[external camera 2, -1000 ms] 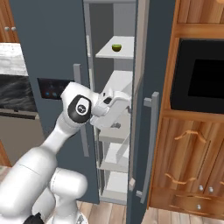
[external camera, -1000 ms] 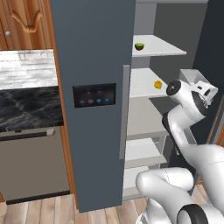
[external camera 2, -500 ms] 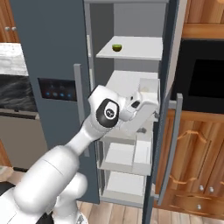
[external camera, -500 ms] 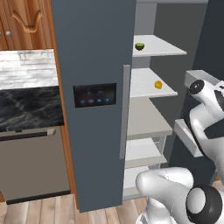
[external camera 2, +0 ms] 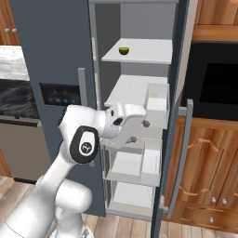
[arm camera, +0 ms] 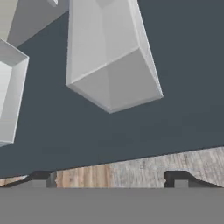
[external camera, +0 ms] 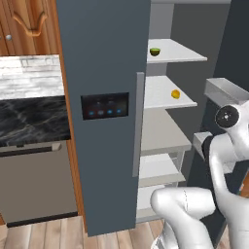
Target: Retrieve the kiwi and mango from the fridge and place them into the bowl on the dining table.
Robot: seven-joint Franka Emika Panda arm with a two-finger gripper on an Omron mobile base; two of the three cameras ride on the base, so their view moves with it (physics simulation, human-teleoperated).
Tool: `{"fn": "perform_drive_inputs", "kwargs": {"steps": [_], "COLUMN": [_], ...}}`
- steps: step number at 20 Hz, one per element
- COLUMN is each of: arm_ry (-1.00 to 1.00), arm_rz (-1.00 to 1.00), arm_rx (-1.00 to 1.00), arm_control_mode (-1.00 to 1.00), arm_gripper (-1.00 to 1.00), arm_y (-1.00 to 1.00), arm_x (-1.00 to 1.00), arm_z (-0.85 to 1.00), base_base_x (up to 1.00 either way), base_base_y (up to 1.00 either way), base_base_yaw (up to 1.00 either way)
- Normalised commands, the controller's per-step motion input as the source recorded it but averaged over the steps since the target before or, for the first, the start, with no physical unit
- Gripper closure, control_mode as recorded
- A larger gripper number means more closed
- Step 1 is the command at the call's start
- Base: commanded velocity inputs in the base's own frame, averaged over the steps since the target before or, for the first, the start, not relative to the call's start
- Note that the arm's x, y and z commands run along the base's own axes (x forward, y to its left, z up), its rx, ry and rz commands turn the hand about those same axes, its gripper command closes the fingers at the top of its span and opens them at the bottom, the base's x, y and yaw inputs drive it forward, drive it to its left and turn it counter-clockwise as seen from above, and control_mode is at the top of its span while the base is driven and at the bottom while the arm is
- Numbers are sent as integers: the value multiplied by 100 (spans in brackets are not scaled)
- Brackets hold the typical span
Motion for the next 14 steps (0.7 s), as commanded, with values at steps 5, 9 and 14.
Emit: {"fn": "perform_drive_inputs", "kwargs": {"steps": [5, 9, 14], "arm_ry": [-16, -18, -7], "arm_rz": [6, 0, 0], "arm_rx": [1, 12, 35], "arm_control_mode": [-100, -100, -100], "arm_gripper": [-100, -100, -100], "arm_y": [100, 100, 100], "arm_x": [-23, -2, -7], "arm_z": [91, 17, 0], "base_base_x": [0, 0, 0], "base_base_y": [0, 0, 0], "base_base_yaw": [0, 0, 0]}}
